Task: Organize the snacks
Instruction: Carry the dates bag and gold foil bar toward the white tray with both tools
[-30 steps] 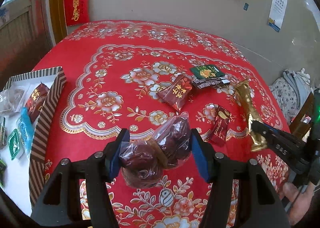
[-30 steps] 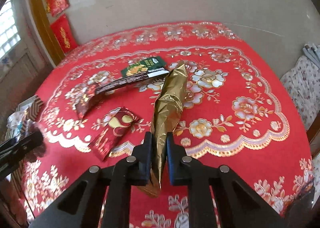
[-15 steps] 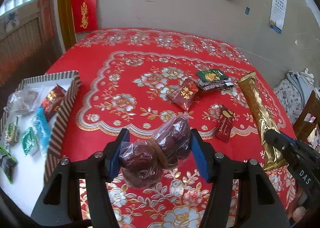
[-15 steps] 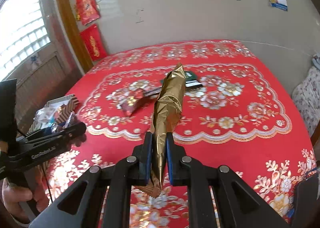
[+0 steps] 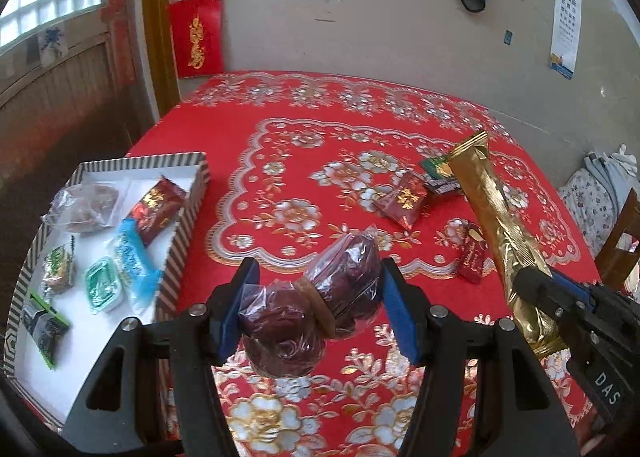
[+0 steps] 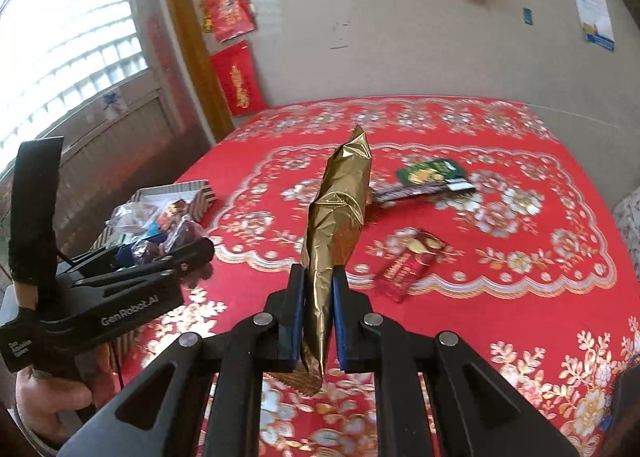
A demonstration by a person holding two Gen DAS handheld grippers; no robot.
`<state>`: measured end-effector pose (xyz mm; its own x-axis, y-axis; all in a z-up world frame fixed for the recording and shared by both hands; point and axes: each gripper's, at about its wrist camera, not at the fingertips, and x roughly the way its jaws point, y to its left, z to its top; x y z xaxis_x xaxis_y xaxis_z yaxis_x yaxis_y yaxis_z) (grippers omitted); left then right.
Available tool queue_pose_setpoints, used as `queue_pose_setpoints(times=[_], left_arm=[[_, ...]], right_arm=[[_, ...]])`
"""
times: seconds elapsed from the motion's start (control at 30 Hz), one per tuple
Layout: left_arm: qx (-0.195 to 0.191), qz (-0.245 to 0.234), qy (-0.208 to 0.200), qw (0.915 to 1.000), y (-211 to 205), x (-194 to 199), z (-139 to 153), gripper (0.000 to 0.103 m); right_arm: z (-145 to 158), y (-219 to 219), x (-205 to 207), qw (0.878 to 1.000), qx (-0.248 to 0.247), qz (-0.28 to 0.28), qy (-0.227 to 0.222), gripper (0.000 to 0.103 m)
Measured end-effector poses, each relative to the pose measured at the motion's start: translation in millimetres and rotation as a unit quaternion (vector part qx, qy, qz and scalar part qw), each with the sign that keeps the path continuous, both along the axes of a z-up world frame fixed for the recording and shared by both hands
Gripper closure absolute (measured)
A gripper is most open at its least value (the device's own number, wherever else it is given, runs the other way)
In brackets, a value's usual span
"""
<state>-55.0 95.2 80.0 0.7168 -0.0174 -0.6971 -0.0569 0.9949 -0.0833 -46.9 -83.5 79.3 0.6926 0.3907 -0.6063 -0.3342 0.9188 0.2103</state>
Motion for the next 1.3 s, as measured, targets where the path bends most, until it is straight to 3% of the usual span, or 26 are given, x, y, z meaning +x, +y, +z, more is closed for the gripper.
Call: queue_pose_setpoints(times=[0.7, 1.3], left_arm=[[-0.004, 0.049, -0.006, 0.9988, 64.0, -24.5, 5.7, 0.041], [-0.013, 0.129, 0.001, 0.9915, 151.4, -44.1, 0.8, 0.041]], right_arm=[[14.9, 82.8, -7.9, 0.997, -0.01, 0.076, -0.017, 0.092], [7.6, 183.5, 8.7, 0.987, -0.026, 0.158, -0.007, 0.094]])
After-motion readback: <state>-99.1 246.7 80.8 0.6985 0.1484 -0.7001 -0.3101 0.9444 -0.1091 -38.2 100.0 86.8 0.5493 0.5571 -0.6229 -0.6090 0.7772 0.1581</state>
